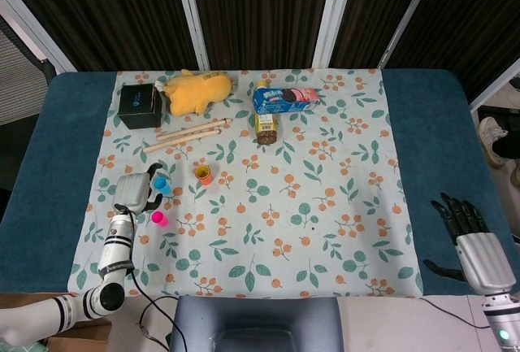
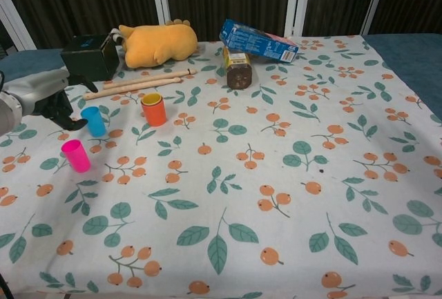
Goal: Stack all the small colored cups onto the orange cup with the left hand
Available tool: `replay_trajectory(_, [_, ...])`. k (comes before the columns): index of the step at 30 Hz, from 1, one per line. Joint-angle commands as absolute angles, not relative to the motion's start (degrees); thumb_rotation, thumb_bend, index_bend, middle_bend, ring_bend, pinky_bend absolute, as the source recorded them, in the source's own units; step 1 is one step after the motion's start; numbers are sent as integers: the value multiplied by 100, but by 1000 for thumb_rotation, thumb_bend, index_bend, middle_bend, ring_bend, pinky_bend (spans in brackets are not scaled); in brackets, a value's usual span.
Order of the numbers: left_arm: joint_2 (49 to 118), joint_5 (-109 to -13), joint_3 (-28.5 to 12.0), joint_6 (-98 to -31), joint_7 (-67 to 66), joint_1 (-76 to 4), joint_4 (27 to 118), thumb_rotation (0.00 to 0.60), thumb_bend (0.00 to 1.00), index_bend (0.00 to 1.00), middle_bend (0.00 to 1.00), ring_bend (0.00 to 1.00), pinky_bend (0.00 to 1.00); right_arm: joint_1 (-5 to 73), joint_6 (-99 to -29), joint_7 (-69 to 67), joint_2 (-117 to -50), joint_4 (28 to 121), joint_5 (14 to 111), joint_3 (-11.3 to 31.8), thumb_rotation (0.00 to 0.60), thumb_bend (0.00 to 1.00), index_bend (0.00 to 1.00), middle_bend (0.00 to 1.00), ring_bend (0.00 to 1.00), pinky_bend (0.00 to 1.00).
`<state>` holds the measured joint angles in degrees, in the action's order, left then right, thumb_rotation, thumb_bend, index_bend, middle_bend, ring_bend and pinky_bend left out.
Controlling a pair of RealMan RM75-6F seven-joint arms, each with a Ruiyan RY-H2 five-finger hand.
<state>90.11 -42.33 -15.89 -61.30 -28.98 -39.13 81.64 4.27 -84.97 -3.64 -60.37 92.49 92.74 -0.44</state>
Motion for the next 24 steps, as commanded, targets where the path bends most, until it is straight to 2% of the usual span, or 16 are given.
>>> replay_trajectory(1, [9069, -4256, -1579, -6089, -2849, -3945, 8075, 600, 375, 250, 1000, 1000, 1000, 438, -8464, -360, -6037, 9247, 9277, -55, 600, 117, 0, 0, 0, 0])
replay_trajectory(24, [9383, -4219, -1637, -5751, -2516, -4118, 7276, 600, 372, 457, 1000, 1000, 1000, 442, -8433, -274, -6062, 9254, 9172, -9, 600, 118, 0, 0, 0, 0])
